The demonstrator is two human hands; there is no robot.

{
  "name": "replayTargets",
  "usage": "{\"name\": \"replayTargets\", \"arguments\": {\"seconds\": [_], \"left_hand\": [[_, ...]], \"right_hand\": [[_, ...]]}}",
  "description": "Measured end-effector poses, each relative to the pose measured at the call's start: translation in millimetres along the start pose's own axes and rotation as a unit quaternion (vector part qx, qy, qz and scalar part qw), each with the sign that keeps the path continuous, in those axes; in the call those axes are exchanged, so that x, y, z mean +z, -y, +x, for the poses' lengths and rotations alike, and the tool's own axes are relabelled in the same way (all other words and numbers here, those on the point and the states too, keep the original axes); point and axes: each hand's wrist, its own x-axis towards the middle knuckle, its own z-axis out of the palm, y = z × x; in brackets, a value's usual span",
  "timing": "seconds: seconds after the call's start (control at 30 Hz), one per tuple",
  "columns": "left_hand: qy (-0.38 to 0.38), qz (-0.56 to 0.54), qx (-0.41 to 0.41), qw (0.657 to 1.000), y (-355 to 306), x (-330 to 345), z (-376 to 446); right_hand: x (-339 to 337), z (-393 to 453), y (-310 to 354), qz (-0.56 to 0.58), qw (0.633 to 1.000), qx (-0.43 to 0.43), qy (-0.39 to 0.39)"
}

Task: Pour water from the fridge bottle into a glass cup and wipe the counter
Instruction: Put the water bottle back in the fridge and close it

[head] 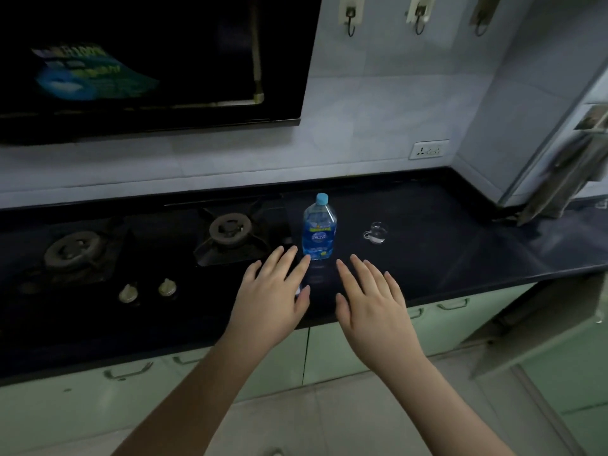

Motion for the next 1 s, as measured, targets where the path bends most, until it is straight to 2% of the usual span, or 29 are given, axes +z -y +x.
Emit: {"name": "replayTargets", "arguments": {"seconds": [0.23, 0.57, 1.0], "left_hand": [[0.007, -0.009, 0.029, 1.0, 33.6, 15.5, 61.8], [0.035, -0.017, 0.059, 0.998, 36.3, 48.2, 114.7], [0.088, 0.013, -0.031, 0.996, 22.2, 98.8, 179.5]], "right_hand": [[24.2, 44.9, -5.1, -0.019, 0.999, 0.025, 0.016], [49.7, 96.7, -23.8, -0.007, 0.999, 0.035, 0.035], [118.8, 165.5, -101.7, 0.069, 0.989, -0.036, 0.125]]}}
